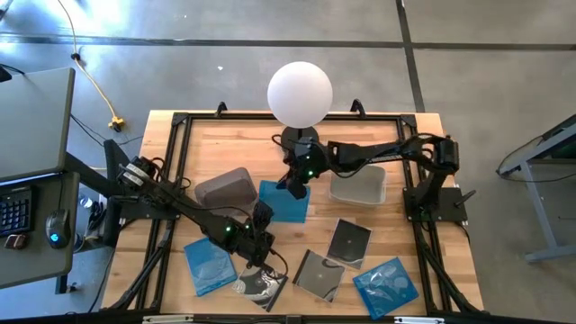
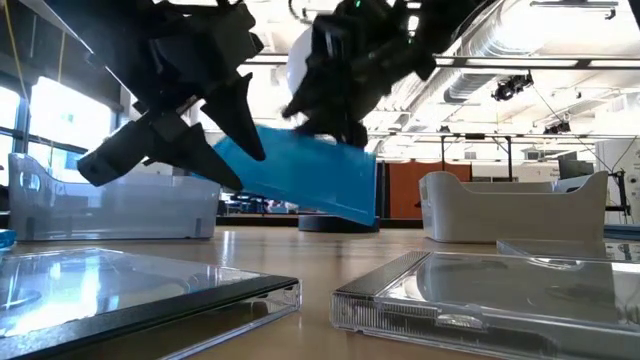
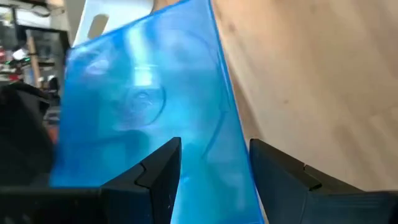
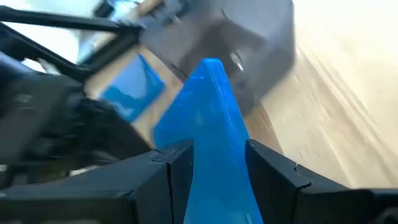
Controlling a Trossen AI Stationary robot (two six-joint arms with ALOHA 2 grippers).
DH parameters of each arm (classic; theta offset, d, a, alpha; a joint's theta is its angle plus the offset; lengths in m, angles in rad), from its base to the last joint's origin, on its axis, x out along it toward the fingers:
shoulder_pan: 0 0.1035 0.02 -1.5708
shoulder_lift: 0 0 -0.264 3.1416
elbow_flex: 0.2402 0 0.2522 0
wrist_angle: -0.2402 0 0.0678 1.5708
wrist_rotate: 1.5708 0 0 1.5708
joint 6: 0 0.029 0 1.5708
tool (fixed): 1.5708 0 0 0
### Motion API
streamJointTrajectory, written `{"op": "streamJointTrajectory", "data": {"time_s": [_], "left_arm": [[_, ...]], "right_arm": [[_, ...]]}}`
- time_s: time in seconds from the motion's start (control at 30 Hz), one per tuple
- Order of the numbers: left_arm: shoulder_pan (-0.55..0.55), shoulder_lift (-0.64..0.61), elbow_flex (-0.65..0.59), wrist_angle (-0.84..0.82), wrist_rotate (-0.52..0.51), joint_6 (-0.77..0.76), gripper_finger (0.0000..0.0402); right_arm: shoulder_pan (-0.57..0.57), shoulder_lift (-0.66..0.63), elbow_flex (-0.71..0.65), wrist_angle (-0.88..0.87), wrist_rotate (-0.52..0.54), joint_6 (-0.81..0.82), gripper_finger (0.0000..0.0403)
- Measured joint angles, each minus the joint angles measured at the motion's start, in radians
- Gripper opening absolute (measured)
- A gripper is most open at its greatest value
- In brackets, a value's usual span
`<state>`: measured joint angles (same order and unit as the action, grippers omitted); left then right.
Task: Pick & place jewel cases by type
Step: Put the top blue cd case into the black bin
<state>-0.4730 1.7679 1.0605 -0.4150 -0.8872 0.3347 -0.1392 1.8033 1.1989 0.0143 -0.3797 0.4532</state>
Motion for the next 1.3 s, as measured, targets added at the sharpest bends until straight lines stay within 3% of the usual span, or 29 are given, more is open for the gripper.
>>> {"op": "streamJointTrajectory", "data": {"time_s": [0.27, 0.43, 0.57, 0.73, 0.77, 0.83, 1.0, 1.1, 1.3], "left_arm": [[-0.027, 0.000, 0.129, -0.182, -0.114, -0.022, 0.0182], [-0.040, 0.000, 0.231, -0.436, -0.121, -0.190, 0.0182], [-0.038, 0.000, 0.284, -0.638, -0.114, -0.375, 0.0182], [-0.040, -0.006, 0.329, -0.817, -0.127, -0.571, 0.0180], [-0.042, -0.005, 0.332, -0.844, -0.048, -0.620, 0.0180], [-0.064, 0.008, 0.335, -0.957, -0.051, -0.708, 0.0180], [-0.091, -0.002, 0.344, -1.151, 0.091, -1.034, 0.0181], [-0.118, -0.012, 0.322, -1.121, 0.142, -1.052, 0.0181], [-0.140, -0.023, 0.321, -1.164, 0.083, -1.080, 0.0182]], "right_arm": [[0.025, -0.023, 0.003, 0.170, 0.030, -0.036, 0.0138], [0.028, -0.019, 0.007, 0.241, 0.041, -0.050, 0.0138], [0.044, 0.025, 0.097, 0.249, 0.030, -0.084, 0.0138], [0.086, 0.179, 0.314, 0.086, -0.009, -0.142, 0.0137], [0.091, 0.221, 0.366, 0.044, -0.005, -0.159, 0.0137], [0.092, 0.287, 0.466, -0.016, -0.040, -0.178, 0.0137], [0.091, 0.414, 0.672, -0.067, -0.038, -0.218, 0.0137], [0.093, 0.445, 0.753, -0.157, -0.039, -0.270, 0.0137], [0.091, 0.396, 0.788, -0.309, -0.040, -0.398, 0.0138]]}}
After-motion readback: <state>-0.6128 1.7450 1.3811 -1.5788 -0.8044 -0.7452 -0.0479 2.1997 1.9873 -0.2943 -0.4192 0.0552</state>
